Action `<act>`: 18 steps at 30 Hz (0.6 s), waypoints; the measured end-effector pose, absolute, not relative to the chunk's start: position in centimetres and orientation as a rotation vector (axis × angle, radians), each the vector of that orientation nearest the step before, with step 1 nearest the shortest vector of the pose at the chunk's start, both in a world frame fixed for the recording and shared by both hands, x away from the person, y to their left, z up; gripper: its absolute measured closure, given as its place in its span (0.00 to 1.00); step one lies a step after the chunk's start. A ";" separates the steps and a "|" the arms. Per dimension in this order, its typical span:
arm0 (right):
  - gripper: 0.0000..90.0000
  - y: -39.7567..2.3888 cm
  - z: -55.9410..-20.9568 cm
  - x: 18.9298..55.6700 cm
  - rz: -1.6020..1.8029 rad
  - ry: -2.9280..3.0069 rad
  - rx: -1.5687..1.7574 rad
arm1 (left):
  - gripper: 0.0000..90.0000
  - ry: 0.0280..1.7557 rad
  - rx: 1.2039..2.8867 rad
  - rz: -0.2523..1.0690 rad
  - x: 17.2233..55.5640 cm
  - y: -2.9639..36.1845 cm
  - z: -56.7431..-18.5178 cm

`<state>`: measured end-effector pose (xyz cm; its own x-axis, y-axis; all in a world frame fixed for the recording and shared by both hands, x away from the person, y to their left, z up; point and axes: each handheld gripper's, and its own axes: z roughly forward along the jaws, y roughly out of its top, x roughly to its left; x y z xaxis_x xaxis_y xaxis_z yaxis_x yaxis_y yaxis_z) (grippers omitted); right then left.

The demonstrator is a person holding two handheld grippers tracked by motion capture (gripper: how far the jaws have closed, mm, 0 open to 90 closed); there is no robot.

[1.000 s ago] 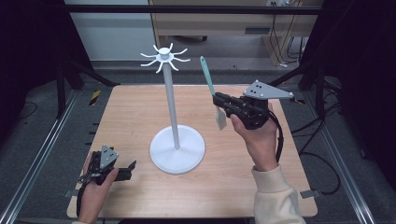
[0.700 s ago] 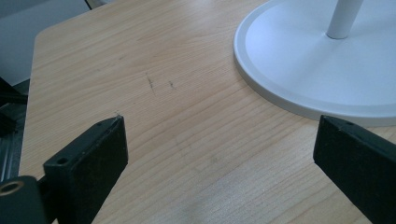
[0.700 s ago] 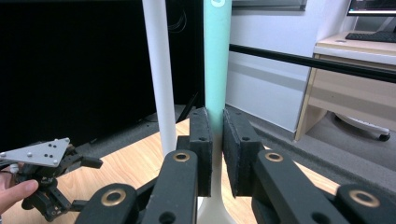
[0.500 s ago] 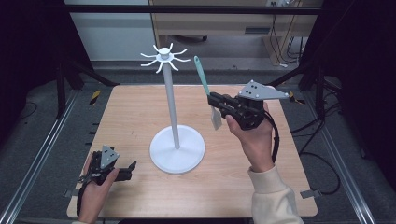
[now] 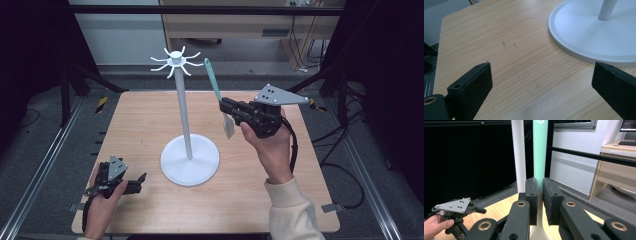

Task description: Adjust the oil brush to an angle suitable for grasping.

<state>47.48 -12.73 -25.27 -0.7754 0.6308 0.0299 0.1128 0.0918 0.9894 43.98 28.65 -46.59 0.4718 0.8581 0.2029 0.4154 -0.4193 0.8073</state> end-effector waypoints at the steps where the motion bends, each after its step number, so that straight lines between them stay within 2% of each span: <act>1: 0.92 -12.6 -25.3 47.6 1.726 1.978 0.730 | 0.03 1.053 2.022 0.812 44.0 28.6 -46.6; 18: 0.92 -12.0 -25.5 47.9 1.728 2.027 0.724 | 0.03 1.052 2.026 0.810 44.0 28.6 -46.6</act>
